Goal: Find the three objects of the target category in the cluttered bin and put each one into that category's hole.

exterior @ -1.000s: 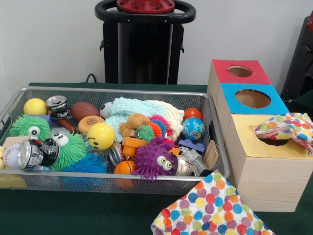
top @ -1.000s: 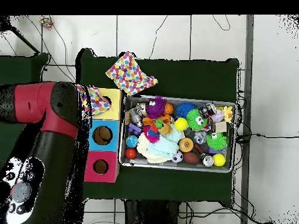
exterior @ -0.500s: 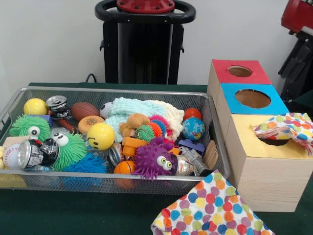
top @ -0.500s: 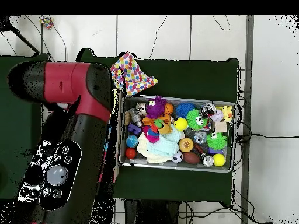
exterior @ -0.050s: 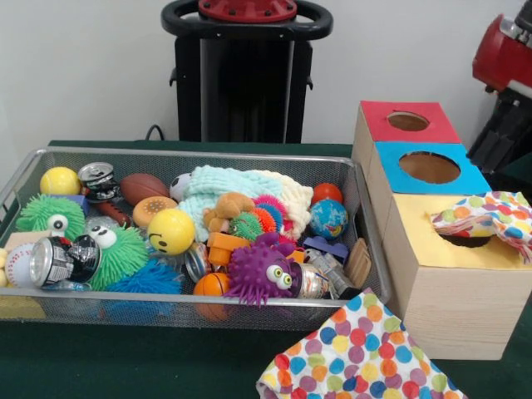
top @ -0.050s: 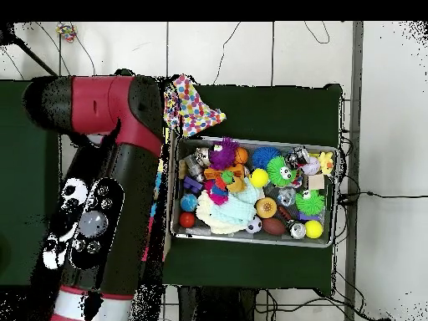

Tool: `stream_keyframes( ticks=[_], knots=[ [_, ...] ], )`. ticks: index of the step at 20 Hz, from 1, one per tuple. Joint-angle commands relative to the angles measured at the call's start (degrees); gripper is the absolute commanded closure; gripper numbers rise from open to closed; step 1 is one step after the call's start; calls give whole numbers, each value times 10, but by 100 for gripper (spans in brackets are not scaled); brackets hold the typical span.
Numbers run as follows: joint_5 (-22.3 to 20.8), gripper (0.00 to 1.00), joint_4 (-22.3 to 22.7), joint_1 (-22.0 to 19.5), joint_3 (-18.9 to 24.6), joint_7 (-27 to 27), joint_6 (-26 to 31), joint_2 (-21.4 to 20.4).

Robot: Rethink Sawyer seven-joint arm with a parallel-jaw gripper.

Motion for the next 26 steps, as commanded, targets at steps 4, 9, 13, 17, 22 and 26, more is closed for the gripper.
stream_keyframes(
  ticks=[4, 9, 13, 17, 22, 26],
  knots=[
    [41, 100, -146, -3, -1, 242, 136, 154],
    [28, 100, -75, -3, 42, 175, 53, 129],
    [11, 100, 26, -5, 110, 131, -131, 155],
    [0, 100, 46, -8, 119, 143, -201, 171],
    [-5, 100, 53, -12, 107, 108, -167, 140],
    [-5, 100, 77, -16, 116, 80, -182, 116]
  ],
)
